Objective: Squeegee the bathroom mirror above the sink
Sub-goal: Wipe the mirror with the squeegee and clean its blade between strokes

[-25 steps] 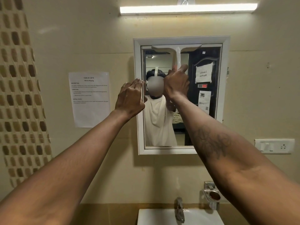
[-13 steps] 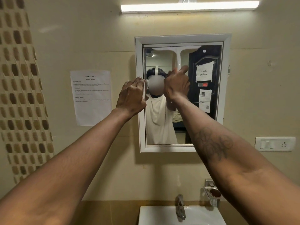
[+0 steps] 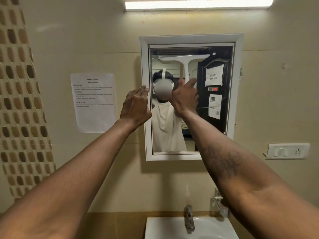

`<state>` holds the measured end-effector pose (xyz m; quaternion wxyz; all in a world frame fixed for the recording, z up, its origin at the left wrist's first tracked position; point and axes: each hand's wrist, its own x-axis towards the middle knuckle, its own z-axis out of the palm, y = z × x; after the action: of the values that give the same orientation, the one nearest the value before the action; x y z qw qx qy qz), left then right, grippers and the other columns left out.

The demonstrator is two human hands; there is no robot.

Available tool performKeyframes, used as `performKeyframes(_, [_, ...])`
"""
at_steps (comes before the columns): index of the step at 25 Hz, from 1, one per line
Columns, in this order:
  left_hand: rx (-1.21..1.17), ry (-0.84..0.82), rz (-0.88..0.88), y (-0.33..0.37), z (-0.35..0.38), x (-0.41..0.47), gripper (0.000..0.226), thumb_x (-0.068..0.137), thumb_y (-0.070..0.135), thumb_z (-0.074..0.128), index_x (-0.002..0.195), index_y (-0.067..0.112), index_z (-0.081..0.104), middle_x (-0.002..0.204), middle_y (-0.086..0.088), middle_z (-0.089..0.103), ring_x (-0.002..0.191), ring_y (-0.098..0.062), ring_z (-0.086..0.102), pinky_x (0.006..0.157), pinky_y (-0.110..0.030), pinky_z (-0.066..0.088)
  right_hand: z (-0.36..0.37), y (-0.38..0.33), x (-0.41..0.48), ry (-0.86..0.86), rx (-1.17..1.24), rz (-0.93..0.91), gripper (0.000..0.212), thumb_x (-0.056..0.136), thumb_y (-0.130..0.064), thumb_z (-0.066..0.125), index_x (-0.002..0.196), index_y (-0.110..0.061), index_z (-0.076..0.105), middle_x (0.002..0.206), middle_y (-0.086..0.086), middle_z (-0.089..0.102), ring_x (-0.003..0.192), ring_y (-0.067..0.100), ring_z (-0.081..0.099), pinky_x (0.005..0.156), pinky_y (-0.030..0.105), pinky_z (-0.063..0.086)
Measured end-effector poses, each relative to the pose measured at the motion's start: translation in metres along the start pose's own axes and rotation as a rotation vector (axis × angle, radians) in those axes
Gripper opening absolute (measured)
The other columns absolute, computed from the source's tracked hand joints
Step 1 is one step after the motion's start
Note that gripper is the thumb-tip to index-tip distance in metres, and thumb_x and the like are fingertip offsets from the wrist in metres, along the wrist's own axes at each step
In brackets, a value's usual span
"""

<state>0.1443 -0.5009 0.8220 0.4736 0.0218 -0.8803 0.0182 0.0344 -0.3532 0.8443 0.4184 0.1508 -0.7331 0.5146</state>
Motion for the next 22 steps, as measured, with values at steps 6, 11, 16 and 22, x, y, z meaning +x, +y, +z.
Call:
performKeyframes(6, [-0.006, 0.030, 0.019, 0.004, -0.008, 0.002, 0.057, 0.086, 0.015, 0.052, 0.141, 0.001, 0.050, 0.147, -0.019, 0.054, 0.139, -0.034, 0.049, 0.120, -0.048, 0.034, -0.009, 0.003, -0.012, -0.009, 0.020, -0.037, 0.023, 0.110, -0.038, 0.042, 0.111, -0.016, 0.036, 0.073, -0.007, 0.049, 0.060, 0.010, 0.055, 0.049, 0.029, 0.042])
performKeyframes(11, [0.026, 0.046, 0.001, 0.001, -0.014, 0.008, 0.063, 0.083, 0.009, 0.052, 0.146, -0.001, 0.047, 0.151, -0.019, 0.050, 0.144, -0.031, 0.044, 0.122, -0.047, 0.032, -0.013, -0.012, 0.017, 0.080, 0.036, -0.039, 0.029, 0.111, -0.033, 0.040, 0.121, -0.007, 0.045, 0.067, -0.012, 0.044, 0.053, -0.002, 0.044, 0.045, 0.019, 0.030])
performKeyframes(16, [0.045, 0.025, -0.008, -0.004, -0.011, 0.008, 0.067, 0.082, 0.004, 0.050, 0.148, 0.001, 0.045, 0.154, -0.017, 0.047, 0.147, -0.028, 0.041, 0.124, -0.045, 0.030, -0.007, -0.009, 0.030, 0.077, 0.052, -0.013, 0.028, 0.111, -0.035, 0.039, 0.120, -0.009, 0.044, 0.068, -0.011, 0.043, 0.052, -0.001, 0.042, 0.043, 0.019, 0.031])
performKeyframes(22, [0.025, 0.013, -0.031, -0.003, -0.002, 0.003, 0.064, 0.085, 0.008, 0.052, 0.149, 0.002, 0.044, 0.155, -0.017, 0.046, 0.148, -0.028, 0.039, 0.125, -0.045, 0.028, -0.010, 0.022, 0.000, 0.012, 0.047, -0.015, 0.023, 0.109, -0.042, 0.040, 0.109, -0.020, 0.035, 0.076, -0.010, 0.047, 0.060, 0.002, 0.050, 0.047, 0.022, 0.032])
